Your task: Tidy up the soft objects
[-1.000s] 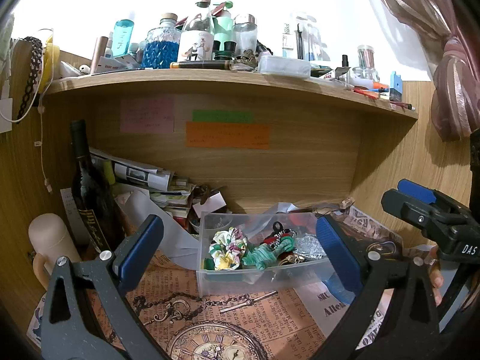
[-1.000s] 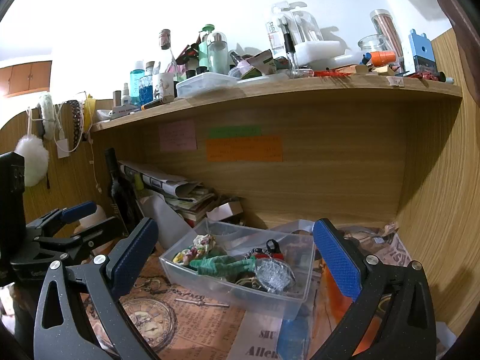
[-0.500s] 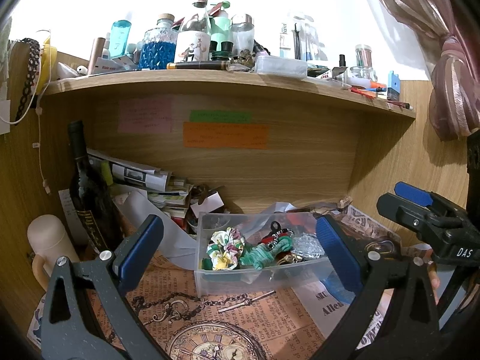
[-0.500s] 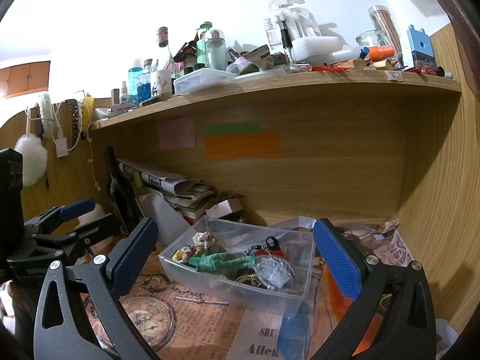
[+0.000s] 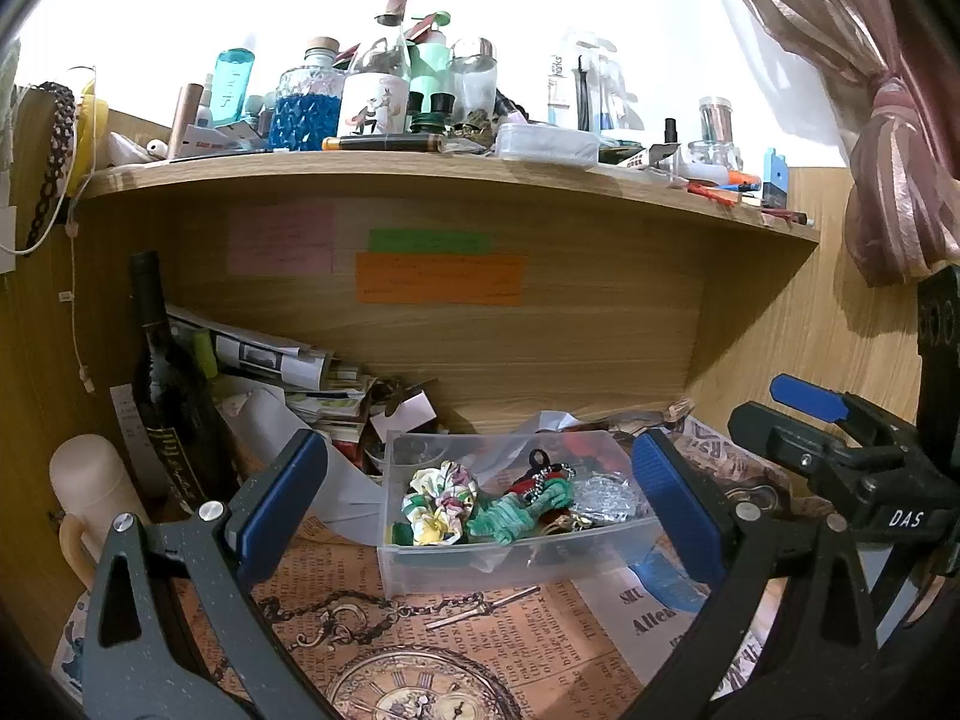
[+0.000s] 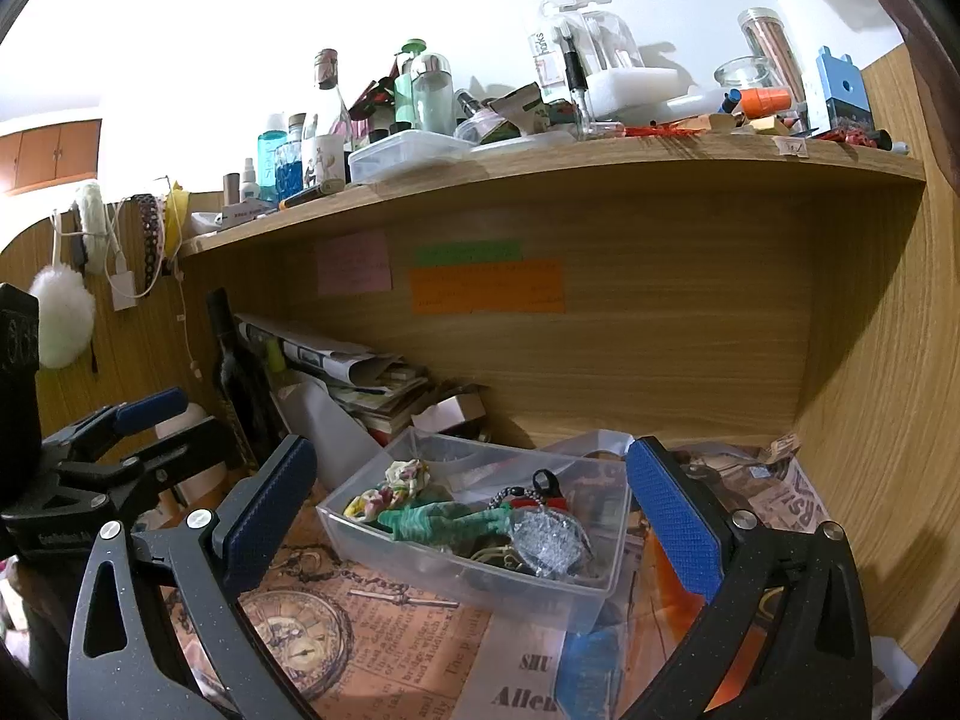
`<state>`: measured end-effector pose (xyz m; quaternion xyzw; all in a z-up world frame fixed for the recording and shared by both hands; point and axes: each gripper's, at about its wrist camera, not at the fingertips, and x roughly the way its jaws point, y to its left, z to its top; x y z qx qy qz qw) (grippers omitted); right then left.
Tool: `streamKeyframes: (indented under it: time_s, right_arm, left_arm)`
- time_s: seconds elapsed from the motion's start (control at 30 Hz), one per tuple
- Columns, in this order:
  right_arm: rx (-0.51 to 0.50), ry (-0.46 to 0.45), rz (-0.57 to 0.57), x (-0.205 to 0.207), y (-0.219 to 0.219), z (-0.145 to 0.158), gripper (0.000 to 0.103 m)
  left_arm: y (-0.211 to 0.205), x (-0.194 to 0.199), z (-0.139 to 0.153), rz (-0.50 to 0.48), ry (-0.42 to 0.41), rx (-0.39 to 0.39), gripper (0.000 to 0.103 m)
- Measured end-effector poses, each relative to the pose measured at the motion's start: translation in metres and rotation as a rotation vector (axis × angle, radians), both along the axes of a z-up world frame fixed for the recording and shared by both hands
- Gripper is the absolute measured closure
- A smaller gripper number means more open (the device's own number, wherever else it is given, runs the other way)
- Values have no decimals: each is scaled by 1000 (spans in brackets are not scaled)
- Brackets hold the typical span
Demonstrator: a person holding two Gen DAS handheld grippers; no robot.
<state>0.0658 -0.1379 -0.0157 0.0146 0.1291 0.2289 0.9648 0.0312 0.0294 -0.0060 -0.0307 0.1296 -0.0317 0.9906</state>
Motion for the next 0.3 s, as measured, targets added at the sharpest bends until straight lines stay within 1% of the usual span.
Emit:
streamKeyframes:
  time_s: [0.3]
  right_arm:
    - [-2,8,-4,1,2,-3,0]
  left_arm:
    - [-3,-1,1,14,-7,6,0]
